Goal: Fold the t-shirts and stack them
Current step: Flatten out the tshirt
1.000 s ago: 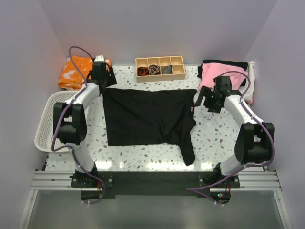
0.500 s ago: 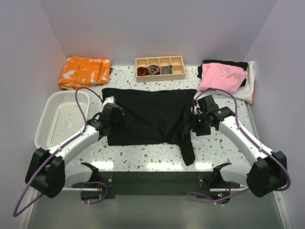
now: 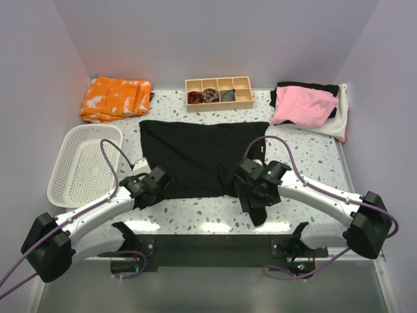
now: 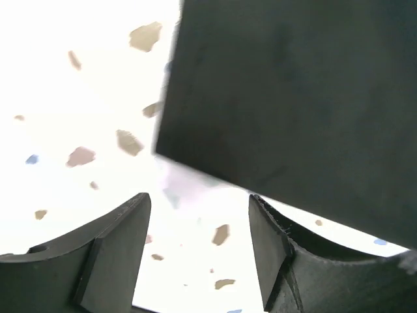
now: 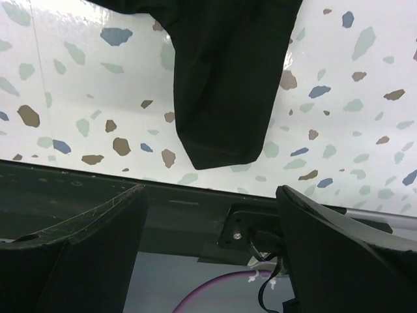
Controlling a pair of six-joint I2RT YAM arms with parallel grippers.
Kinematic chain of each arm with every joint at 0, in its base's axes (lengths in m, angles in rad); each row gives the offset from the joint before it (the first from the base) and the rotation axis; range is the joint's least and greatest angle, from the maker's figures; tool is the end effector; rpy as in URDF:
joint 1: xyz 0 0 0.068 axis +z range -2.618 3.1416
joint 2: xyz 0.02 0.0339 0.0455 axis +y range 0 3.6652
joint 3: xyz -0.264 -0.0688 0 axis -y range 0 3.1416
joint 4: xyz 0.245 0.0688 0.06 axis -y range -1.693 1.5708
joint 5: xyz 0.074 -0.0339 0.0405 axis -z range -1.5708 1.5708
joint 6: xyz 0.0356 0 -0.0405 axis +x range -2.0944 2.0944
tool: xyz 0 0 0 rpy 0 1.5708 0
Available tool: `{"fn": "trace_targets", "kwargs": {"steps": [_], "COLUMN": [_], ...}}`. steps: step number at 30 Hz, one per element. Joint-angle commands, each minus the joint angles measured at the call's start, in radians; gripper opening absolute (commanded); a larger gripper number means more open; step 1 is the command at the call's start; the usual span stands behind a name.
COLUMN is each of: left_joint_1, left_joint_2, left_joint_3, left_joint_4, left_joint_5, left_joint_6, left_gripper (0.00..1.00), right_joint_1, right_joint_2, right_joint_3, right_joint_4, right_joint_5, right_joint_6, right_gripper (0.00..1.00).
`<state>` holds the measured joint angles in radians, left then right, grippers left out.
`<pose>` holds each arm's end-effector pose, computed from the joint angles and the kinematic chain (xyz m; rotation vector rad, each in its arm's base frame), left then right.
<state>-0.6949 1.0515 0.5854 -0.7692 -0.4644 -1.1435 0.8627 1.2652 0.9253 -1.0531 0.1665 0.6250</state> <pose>0.1405 -0.0964 0.1863 -0.6730 2.4866 0.0226 0.1416 0.1563 0.2328 -0.3223 2.8806 -0.0030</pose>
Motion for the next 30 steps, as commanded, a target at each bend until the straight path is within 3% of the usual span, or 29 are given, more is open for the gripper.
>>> {"fn": "trace_targets", "kwargs": {"steps": [1,10,16,18,19,20,21,22,24,25,30], "left_joint_1": [-0.026,-0.026,-0.025,-0.023,-0.025,-0.025,-0.023,-0.018,-0.011,-0.002,0.011], "left_joint_2": [-0.008,0.014,0.083,0.093,0.099,0.099,0.099,0.097,0.097,0.099,0.093], "left_joint_3": [-0.013,-0.039,-0.042,-0.042,-0.044,-0.053,-0.061,-0.067,-0.085,-0.093,-0.098], "left_joint_4": [-0.139,-0.068,0.047,0.077,0.088,0.100,0.129,0.146,0.186,0.197,0.199], "left_joint_5": [-0.105,-0.163,-0.197,-0.204,-0.213,-0.217,-0.217,-0.214,-0.207,-0.203,-0.221], "left_joint_6": [-0.180,-0.205,-0.167,-0.150,-0.147,-0.142,-0.131,-0.121,-0.099,-0.094,-0.064], "left_gripper": [0.67,0.73,0.73,0.67,0.64,0.53,0.45,0.29,0.14,0.00,0.00], "right_joint_1": [0.062,0.078,0.084,0.087,0.087,0.087,0.087,0.087,0.087,0.087,0.088], "right_joint_2": [-0.004,0.117,0.169,0.195,0.206,0.224,0.233,0.238,0.234,0.226,0.113], "right_joint_3": [-0.023,-0.060,-0.068,-0.065,-0.062,-0.059,-0.054,-0.046,-0.043,-0.036,-0.008], "right_joint_4": [-0.030,0.099,0.179,0.179,0.182,0.177,0.170,0.153,0.142,0.118,0.007], "right_joint_5": [0.087,0.105,0.128,0.159,0.165,0.171,0.192,0.202,0.214,0.220,0.304], "right_joint_6": [0.094,0.059,0.038,0.039,0.036,0.036,0.041,0.051,0.062,0.079,0.139], "right_gripper": [0.84,0.80,0.70,0.50,0.44,0.40,0.23,0.15,0.01,0.00,0.00]}}
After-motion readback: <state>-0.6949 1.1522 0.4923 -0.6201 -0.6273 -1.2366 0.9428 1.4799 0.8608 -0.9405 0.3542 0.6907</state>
